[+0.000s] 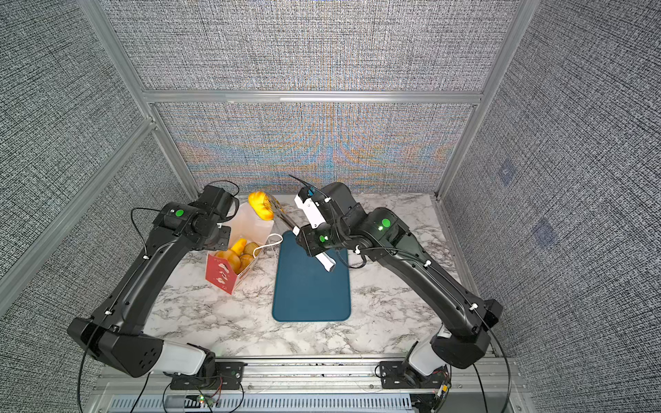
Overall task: Pack bread into a paper bag
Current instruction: Place the fake bread in the paper bag.
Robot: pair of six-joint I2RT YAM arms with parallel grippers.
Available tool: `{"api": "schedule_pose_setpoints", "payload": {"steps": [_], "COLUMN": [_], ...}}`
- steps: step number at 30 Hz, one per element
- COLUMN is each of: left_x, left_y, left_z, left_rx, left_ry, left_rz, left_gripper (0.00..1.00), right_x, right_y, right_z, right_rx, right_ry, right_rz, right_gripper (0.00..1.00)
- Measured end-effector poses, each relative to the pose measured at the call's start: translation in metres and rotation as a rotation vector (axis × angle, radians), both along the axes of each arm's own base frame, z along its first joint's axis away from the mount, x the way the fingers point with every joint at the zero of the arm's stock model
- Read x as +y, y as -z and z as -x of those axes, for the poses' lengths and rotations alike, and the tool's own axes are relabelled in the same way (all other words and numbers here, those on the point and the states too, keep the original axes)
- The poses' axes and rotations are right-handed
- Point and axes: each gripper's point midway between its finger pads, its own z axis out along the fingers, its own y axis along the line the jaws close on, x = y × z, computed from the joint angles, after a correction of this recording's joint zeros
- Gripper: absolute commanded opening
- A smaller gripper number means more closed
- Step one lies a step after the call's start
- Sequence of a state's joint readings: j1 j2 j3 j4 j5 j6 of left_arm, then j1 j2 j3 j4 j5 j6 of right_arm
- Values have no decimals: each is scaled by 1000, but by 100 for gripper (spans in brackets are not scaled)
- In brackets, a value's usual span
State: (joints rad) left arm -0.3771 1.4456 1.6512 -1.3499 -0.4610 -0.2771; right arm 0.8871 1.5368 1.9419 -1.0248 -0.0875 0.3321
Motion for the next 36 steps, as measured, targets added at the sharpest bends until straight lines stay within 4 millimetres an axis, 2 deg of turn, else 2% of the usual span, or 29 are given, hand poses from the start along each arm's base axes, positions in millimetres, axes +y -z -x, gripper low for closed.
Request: {"api": "schedule_pose_setpoints", "payload": {"steps": [12, 21, 24, 36], "left_x": [-1, -1, -1, 1], "left_y": [0, 0, 0, 0], "left_z": [-3, -3, -2, 2], "left_rx": [4, 6, 6, 4], "left_ry": [0, 0, 0, -1], "left_rz": [-2, -2, -3, -2], "left_gripper": [2, 2, 2, 2], "right_x": [36, 37, 40, 38], "right_y": [20, 25, 28, 26], "right_z": [29, 23, 21, 17], "right_rx": [56, 48, 50, 24], "right_ry": [-101, -83, -84, -70], "right_rz": [19, 39, 41, 52], "right_gripper": [0, 0, 14, 17]}}
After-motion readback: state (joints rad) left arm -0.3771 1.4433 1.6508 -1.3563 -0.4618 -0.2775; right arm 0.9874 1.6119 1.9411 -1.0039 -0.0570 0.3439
